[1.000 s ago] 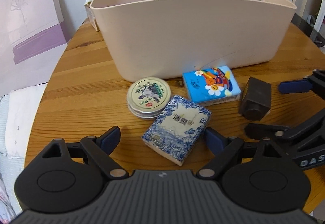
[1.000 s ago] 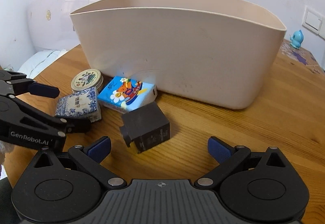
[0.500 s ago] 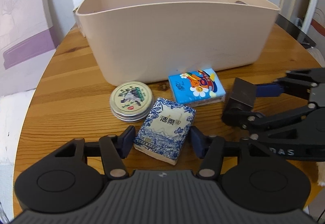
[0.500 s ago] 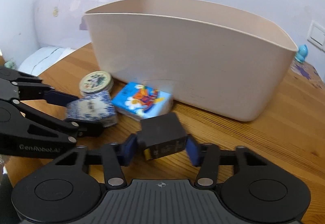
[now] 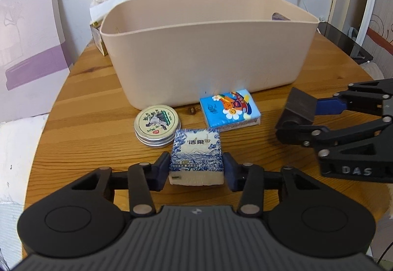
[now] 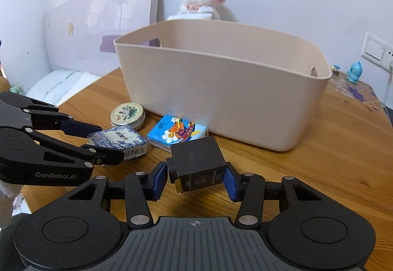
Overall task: Organize objects
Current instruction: 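Carry the tissue pack and black box into the basket and open both tools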
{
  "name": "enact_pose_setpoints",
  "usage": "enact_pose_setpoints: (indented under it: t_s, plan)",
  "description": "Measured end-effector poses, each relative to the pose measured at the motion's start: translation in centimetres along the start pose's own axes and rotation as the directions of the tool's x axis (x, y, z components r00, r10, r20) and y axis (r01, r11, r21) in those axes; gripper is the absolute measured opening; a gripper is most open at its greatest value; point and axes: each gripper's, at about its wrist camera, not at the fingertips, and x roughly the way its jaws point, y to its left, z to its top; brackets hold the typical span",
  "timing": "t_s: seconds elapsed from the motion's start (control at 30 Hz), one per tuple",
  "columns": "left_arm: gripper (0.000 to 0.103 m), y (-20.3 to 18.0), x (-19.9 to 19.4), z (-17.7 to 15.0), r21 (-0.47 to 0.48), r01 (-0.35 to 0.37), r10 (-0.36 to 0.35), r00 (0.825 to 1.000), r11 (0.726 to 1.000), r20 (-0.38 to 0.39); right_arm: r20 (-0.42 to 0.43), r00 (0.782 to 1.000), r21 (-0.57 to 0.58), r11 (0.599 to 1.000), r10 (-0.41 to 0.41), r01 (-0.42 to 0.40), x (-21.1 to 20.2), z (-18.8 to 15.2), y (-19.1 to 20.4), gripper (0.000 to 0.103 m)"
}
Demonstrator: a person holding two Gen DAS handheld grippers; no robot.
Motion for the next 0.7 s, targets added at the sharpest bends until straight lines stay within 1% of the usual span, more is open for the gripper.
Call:
enact_pose_setpoints:
  t_s: [0.13,0.43,0.7]
  plan:
    - [0.048,-0.1,-0.9,0.1,0.003,-0.004,0.004,1.0,1.0,0.016,0.024,1.0,0.003,1.0,-0.003,0.002,-1.5,0.3,-0.3,0.046]
    - [0.048,0.0,-3.4,-0.3,0.002,-0.021,0.021,0.998,1.0,0.054,0.067,0.998,0.011,1.0,-0.009,0.008,-3.6,1.0,-0.7,0.046]
    - [0.047,0.5,-6.4,0.9,-0.028,-0.05,0.053,0.99,0.998,0.129,0.122,0.992,0.022,1.0,-0.007,0.005,-5.6,2.3,-1.1,0.046]
